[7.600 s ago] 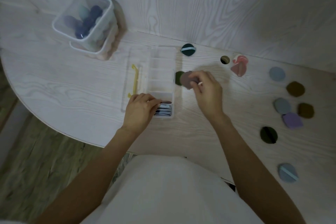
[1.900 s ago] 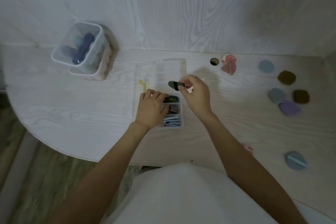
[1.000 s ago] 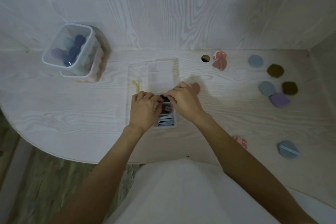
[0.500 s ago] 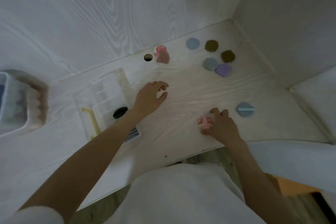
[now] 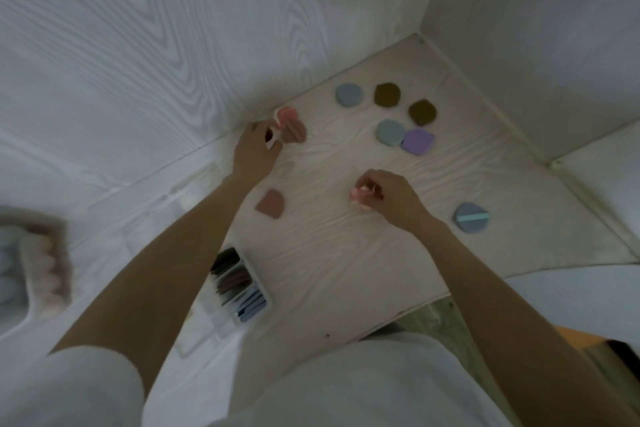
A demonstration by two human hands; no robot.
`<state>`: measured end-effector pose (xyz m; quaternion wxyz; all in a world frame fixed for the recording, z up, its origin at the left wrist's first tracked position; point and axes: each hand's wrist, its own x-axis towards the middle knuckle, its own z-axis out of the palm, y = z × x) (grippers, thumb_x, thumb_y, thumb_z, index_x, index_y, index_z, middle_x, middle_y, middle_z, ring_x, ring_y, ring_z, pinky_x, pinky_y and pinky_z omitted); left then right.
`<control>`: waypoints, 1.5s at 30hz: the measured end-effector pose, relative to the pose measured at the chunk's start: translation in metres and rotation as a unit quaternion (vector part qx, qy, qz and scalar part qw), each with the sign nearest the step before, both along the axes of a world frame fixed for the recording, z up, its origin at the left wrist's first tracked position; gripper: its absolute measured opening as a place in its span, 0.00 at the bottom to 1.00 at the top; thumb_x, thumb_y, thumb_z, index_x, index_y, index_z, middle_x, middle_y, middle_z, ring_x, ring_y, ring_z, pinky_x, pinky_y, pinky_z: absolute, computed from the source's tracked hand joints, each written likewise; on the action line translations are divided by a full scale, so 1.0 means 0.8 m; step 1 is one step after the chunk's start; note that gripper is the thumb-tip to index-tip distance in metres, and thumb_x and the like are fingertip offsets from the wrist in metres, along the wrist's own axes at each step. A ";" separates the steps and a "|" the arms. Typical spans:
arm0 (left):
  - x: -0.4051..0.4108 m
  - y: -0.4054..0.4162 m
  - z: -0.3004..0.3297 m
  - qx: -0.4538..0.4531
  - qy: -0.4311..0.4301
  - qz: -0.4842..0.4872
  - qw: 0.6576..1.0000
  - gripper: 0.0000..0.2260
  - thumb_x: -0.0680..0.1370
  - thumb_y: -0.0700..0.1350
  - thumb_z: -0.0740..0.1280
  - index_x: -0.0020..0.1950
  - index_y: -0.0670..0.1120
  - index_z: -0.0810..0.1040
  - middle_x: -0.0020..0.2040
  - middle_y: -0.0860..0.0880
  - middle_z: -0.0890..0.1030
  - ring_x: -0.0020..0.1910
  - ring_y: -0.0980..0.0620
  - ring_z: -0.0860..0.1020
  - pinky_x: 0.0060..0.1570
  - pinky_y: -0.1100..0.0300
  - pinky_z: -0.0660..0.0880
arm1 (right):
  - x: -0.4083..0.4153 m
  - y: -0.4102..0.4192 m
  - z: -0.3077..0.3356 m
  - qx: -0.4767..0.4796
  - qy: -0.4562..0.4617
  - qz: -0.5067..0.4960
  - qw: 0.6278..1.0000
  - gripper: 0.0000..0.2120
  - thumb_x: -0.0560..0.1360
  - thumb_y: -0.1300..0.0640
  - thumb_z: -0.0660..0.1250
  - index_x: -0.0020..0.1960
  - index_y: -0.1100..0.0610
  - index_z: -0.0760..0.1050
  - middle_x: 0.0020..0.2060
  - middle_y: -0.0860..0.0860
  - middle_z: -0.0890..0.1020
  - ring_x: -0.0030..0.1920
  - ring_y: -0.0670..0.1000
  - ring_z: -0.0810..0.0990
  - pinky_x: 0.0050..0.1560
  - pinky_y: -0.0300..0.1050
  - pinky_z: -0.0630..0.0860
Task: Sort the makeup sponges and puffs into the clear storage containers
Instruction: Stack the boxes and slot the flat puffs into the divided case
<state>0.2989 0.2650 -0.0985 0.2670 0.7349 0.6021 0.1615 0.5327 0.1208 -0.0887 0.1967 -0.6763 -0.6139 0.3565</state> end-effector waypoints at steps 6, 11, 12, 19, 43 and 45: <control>0.033 0.062 -0.003 -0.056 0.023 0.049 0.997 0.16 0.79 0.44 0.59 0.63 0.37 0.70 0.61 0.37 0.75 0.60 0.39 0.73 0.58 0.51 0.68 | -0.032 0.032 -0.013 -0.018 -0.037 -0.168 0.985 0.10 0.75 0.58 0.65 0.55 0.58 0.73 0.49 0.56 0.78 0.49 0.54 0.75 0.45 0.42 0.68; 0.055 0.075 -0.025 -0.043 0.067 0.068 0.995 0.15 0.76 0.48 0.65 0.55 0.38 0.75 0.53 0.37 0.78 0.53 0.39 0.76 0.49 0.52 0.71 | -0.035 0.021 -0.026 -0.003 -0.183 -0.127 0.975 0.13 0.77 0.57 0.62 0.60 0.58 0.69 0.53 0.57 0.76 0.52 0.57 0.73 0.50 0.51 0.71; 0.056 0.073 -0.026 -0.040 0.060 0.077 0.994 0.15 0.75 0.48 0.66 0.55 0.39 0.76 0.52 0.38 0.79 0.52 0.39 0.77 0.47 0.54 0.71 | -0.037 0.018 -0.028 0.001 -0.189 -0.130 0.973 0.14 0.77 0.57 0.62 0.61 0.57 0.68 0.53 0.56 0.76 0.52 0.57 0.73 0.50 0.51 0.71; 0.036 0.020 0.009 0.035 -0.082 0.066 0.994 0.11 0.74 0.53 0.69 0.50 0.47 0.81 0.46 0.49 0.78 0.40 0.54 0.75 0.41 0.67 0.68 | -0.042 0.004 -0.033 0.096 -0.219 -0.121 0.963 0.09 0.73 0.62 0.68 0.53 0.58 0.75 0.38 0.57 0.78 0.38 0.60 0.76 0.36 0.52 0.73; -0.177 -0.229 0.043 0.077 0.094 0.121 0.985 0.05 0.76 0.47 0.68 0.49 0.49 0.82 0.43 0.49 0.84 0.40 0.49 0.81 0.40 0.57 0.75 | -0.208 -0.018 0.032 0.177 0.088 0.024 0.980 0.05 0.75 0.58 0.67 0.50 0.54 0.78 0.43 0.50 0.81 0.41 0.47 0.79 0.43 0.45 0.76; -0.176 -0.231 0.039 0.081 0.104 0.111 0.985 0.06 0.76 0.45 0.67 0.51 0.48 0.83 0.45 0.47 0.85 0.41 0.47 0.81 0.41 0.58 0.75 | -0.218 -0.017 0.037 0.165 0.108 0.024 0.980 0.05 0.74 0.59 0.67 0.50 0.55 0.78 0.44 0.50 0.82 0.41 0.46 0.79 0.44 0.43 0.77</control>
